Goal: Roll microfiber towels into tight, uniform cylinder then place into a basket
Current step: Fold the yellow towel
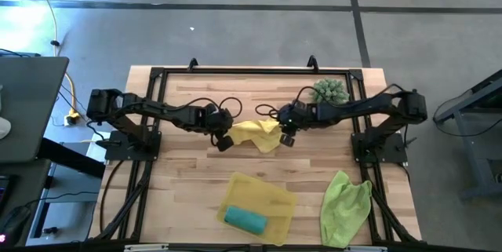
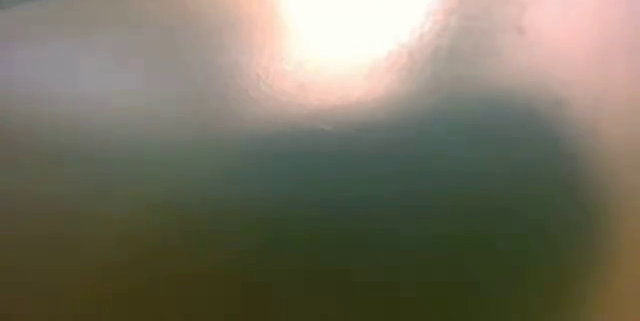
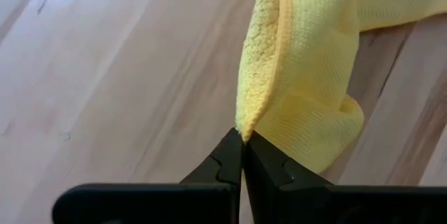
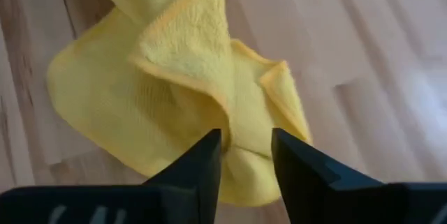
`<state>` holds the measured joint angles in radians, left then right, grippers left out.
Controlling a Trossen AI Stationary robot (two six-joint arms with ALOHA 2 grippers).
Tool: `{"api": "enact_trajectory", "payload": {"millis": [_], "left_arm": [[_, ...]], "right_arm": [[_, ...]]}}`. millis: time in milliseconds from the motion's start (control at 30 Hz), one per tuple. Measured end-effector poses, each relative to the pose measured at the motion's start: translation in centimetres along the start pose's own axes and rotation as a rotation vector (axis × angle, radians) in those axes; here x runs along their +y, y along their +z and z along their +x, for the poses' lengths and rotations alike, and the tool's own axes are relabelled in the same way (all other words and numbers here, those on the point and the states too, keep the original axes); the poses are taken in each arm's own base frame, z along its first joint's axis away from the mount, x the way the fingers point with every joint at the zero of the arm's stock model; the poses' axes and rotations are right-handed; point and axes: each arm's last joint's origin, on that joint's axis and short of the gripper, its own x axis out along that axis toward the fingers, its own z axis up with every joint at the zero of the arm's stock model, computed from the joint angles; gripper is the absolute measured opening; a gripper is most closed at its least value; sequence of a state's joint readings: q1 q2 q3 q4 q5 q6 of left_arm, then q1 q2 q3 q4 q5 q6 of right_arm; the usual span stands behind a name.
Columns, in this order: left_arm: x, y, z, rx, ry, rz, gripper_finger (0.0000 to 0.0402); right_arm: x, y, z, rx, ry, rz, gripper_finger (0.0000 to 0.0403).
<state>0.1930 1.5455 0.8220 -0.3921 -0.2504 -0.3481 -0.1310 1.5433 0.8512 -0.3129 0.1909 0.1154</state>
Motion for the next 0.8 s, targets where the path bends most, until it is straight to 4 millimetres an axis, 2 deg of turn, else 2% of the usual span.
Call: {"api": "enact_trajectory", "payload": {"millis": [133,233,333,433,533,800], "left_arm": [[0.3,0.2,0.1,-0.007,0.007,-0.012,0.0000],[0.5,0.3,0.1,-0.015,0.008,-0.021,0.0000],[0.6,0.5,0.2,-0.027,0.005,-0.029,0.0000],[0.5,0.6,0.2,-0.036,0.002,-0.032,0.0000],[0.4,0.6,0.1,-0.043,-0.004,-0.032,0.0000],[0.5,0.7,0.2,-0.045,-0.005,-0.035,0.0000]], "right_arm": [[-0.4,0.6,-2.1,0.010,-0.026,0.006,0.0127],[-0.1,1.4,-3.2,-0.078,0.043,0.043,0.0128],[0.6,2.7,-3.4,-0.216,0.088,0.094,0.0128],[1.1,3.4,-2.1,-0.287,0.044,0.124,0.0129],[1.1,3.8,-0.3,-0.313,0.045,0.230,0.0131],[1.1,3.7,3.1,-0.294,0.040,0.328,0.0154]]}}
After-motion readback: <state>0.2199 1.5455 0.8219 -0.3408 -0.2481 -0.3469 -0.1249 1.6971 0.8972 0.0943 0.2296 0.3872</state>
